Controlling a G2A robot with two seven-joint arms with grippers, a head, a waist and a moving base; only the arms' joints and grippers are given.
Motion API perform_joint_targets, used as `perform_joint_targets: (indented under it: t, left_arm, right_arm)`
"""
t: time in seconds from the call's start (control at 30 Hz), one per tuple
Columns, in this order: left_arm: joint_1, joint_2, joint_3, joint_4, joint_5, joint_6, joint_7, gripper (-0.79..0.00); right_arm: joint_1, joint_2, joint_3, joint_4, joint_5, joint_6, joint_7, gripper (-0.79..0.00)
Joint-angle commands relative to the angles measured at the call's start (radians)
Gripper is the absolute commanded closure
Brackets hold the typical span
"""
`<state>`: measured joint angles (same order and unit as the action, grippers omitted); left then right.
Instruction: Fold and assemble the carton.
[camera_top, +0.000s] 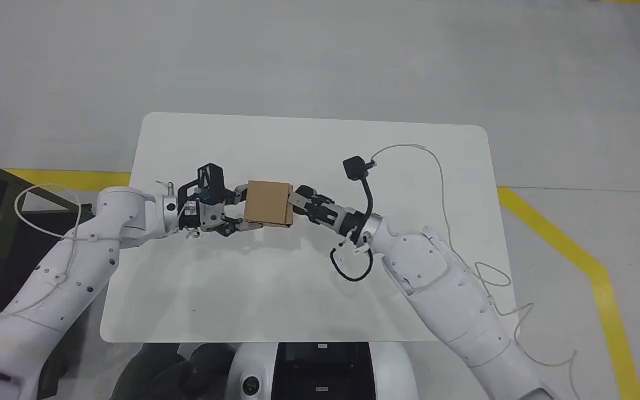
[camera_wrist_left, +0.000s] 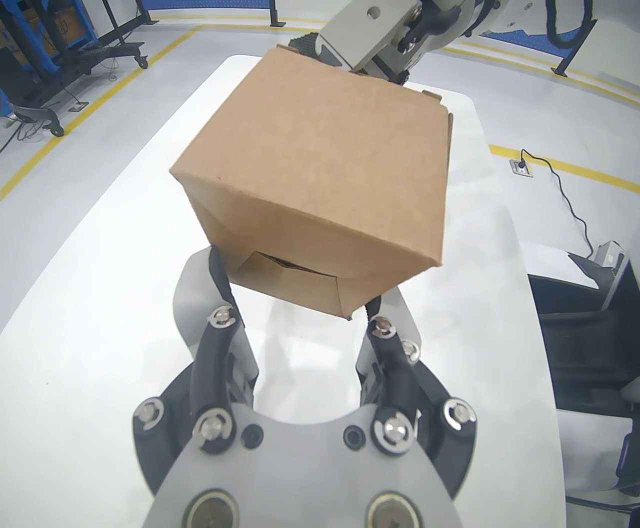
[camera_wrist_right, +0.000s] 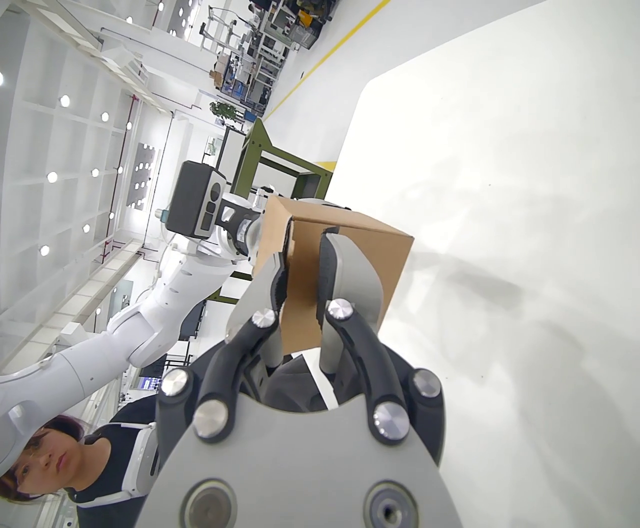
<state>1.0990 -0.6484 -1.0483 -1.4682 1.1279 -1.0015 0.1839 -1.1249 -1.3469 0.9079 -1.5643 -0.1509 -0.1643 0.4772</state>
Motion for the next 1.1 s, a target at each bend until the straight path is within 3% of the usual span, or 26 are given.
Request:
perform_joint_targets:
  t: [0.0, 0.13, 0.23, 0.37, 1.07]
  left_arm:
    - [0.001, -0.002, -0.003, 0.001, 0.0, -0.002, -0.002, -0.228]
    - [0.001, -0.007, -0.006, 0.005, 0.0, 0.0, -0.007, -0.225]
    - [0.001, -0.012, -0.008, 0.011, -0.006, 0.005, -0.01, -0.219]
    - [-0.001, -0.017, -0.01, 0.021, -0.013, 0.007, -0.023, -0.203]
    - [0.001, -0.04, -0.028, 0.026, -0.031, -0.007, -0.066, -0.175]
  right_arm:
    - [-0.001, -0.001, -0.001, -0.002, -0.004, 0.004, -0.007, -0.068]
    - [-0.006, -0.003, 0.001, 0.0, 0.001, 0.01, -0.02, -0.129]
    - [-0.008, -0.005, 0.003, 0.005, 0.024, 0.0, -0.023, -0.231]
    - [-0.015, -0.005, 0.013, 0.006, 0.048, -0.022, -0.022, -0.277]
    - [0.012, -0.023, -0.019, 0.048, 0.089, -0.018, -0.022, -0.274]
